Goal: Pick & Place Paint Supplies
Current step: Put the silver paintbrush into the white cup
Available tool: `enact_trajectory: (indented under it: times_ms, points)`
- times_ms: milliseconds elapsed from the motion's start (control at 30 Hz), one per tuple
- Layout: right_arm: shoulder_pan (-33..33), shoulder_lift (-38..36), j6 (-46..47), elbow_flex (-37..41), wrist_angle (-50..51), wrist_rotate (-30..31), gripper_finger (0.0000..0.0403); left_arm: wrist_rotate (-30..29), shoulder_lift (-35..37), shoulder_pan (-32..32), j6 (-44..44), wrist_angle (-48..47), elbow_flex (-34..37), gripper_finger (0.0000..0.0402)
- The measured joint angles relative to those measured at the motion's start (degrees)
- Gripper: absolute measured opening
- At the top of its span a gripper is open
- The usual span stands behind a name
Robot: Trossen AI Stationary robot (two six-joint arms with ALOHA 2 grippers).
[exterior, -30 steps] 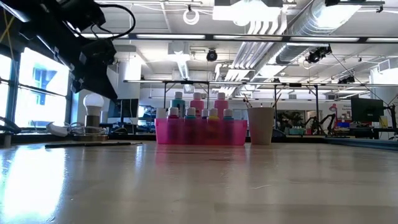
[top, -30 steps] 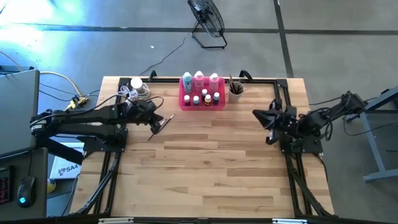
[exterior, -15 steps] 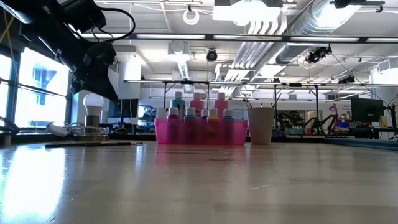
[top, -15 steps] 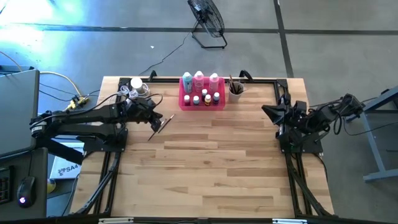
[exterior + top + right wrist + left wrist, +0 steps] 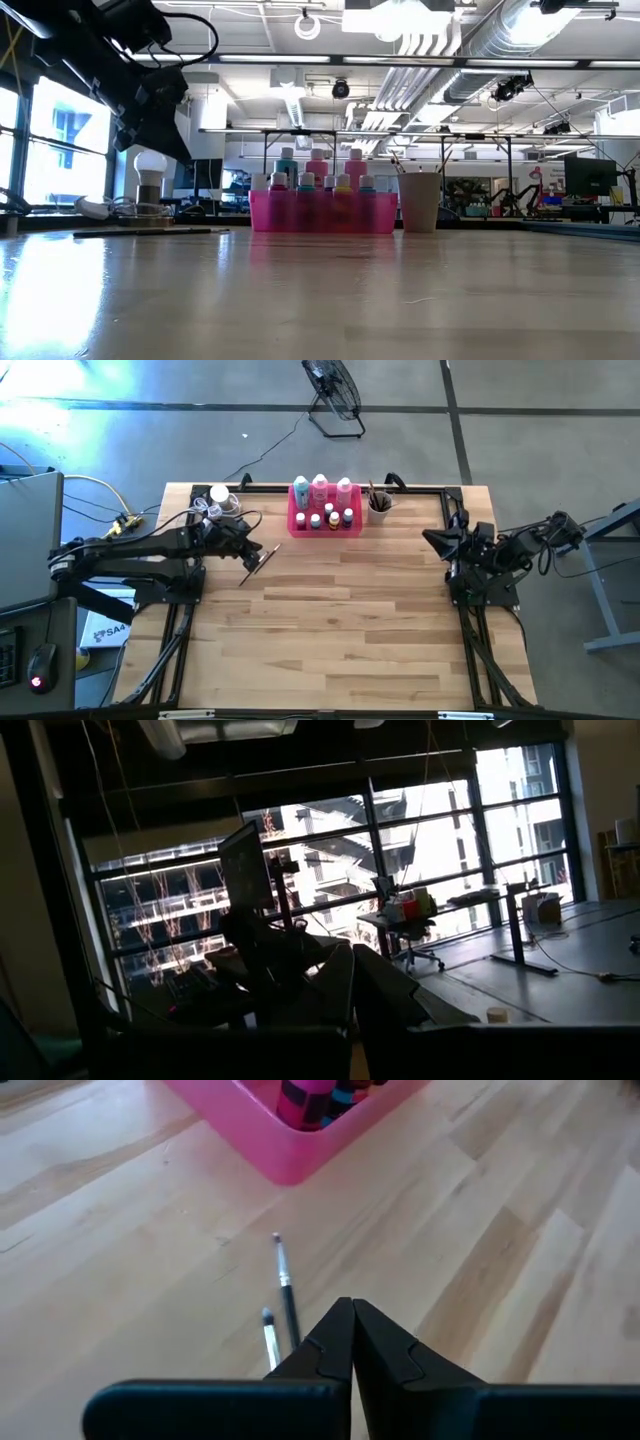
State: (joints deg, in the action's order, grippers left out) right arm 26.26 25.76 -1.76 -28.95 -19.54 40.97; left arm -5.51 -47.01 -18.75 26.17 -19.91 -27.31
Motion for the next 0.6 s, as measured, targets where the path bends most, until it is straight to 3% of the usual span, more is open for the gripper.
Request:
enact_trajectory:
  times_ms: [267, 600]
  points:
    - [0.0, 0.0, 0.0, 0.0, 2.6, 1.0, 0.0002, 0.5, -5.9, 0.0, 4.6, 3.2, 0.0, 0.0059]
    - [0.0, 0.0, 0.5, 0.0, 2.4, 1.3, 0.0002, -2.9, -16.6, -0.1, 11.8, 3.7, -1.6, 0.0066]
